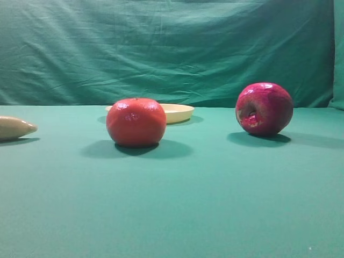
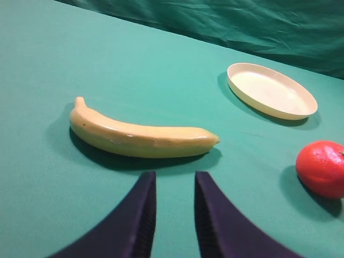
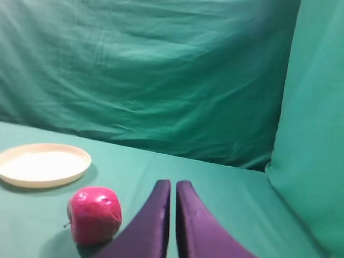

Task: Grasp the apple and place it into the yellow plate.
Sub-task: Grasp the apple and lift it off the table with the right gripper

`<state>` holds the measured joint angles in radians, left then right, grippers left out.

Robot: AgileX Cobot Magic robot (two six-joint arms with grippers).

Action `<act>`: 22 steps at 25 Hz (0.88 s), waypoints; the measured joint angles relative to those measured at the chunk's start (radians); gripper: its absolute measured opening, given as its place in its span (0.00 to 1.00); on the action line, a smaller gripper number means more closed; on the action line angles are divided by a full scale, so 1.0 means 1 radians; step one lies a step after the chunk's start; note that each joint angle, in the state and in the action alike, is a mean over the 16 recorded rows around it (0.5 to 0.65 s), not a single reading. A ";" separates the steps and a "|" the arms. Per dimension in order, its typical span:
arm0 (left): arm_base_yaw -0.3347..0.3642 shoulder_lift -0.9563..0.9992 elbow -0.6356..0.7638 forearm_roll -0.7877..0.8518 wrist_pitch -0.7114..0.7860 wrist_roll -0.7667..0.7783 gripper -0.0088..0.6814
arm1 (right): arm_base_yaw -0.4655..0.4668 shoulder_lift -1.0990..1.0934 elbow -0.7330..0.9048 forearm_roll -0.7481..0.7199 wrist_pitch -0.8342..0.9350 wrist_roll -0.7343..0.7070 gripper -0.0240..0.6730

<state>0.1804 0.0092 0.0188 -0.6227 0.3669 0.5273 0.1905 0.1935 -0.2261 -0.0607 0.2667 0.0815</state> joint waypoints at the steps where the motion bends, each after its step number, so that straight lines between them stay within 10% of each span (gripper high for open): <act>1: 0.000 0.000 0.000 0.000 0.000 0.000 0.24 | 0.000 0.043 -0.043 0.000 0.046 0.005 0.03; 22: 0.000 0.000 0.000 0.000 0.000 0.000 0.24 | 0.089 0.998 -0.732 0.066 0.524 -0.175 0.03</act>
<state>0.1804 0.0092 0.0188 -0.6227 0.3669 0.5273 0.2798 1.1913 -0.9583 0.0052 0.7904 -0.0938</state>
